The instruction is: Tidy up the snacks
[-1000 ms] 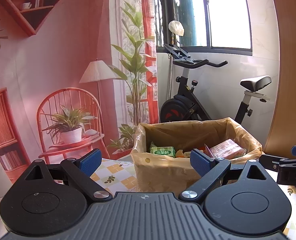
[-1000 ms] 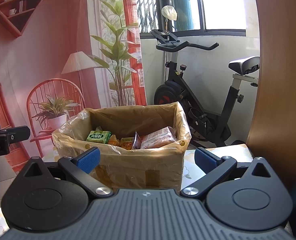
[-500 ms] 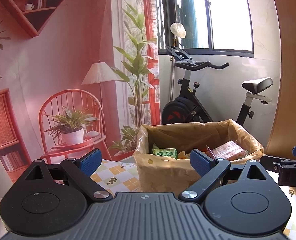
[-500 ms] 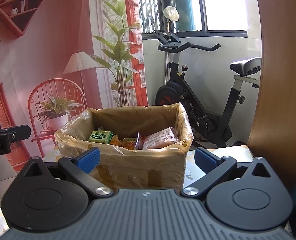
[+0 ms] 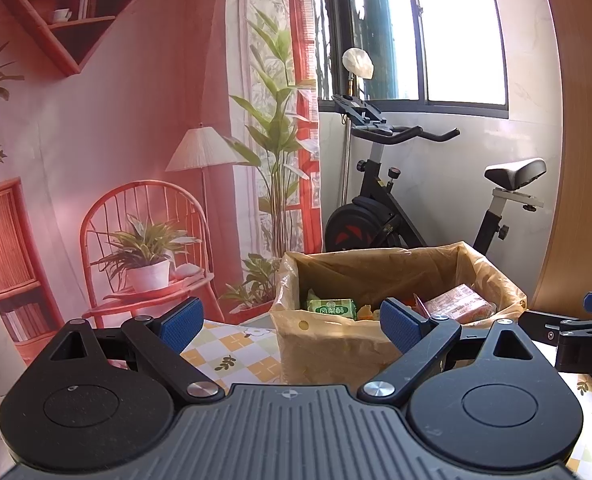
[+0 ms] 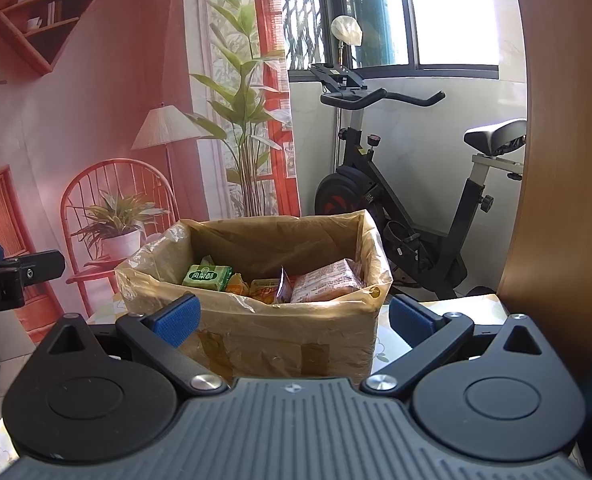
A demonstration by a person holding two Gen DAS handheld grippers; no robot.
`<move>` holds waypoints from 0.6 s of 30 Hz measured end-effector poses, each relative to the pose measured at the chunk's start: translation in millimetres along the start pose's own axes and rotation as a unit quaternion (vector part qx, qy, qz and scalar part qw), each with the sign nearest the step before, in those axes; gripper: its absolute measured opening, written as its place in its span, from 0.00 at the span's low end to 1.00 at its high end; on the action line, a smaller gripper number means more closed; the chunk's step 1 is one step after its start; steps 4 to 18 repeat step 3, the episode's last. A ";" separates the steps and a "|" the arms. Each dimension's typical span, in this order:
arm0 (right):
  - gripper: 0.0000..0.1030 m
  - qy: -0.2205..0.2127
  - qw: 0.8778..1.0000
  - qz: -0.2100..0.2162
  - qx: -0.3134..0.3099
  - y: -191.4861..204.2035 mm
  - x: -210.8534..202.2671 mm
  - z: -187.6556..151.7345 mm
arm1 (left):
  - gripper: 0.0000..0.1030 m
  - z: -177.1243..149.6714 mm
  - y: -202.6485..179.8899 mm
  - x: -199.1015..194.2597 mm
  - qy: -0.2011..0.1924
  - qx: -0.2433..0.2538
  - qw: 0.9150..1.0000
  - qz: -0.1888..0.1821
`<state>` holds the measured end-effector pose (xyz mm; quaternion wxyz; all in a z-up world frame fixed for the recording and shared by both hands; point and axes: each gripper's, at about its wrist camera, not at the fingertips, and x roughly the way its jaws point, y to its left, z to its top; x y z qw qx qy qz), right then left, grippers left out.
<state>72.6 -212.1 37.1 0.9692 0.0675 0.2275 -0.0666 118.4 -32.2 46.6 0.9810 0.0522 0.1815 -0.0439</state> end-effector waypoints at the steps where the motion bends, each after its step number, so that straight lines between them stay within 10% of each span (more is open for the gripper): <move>1: 0.99 -0.001 1.000 0.000 -0.001 0.4 -0.6 0.3 | 0.93 0.2 -0.1 -0.1 0.000 -0.001 1.000 0.000; 18: 0.99 -0.001 1.000 0.001 -0.002 0.5 -0.7 1.0 | 0.93 0.0 0.1 -0.4 0.001 -0.002 1.000 0.000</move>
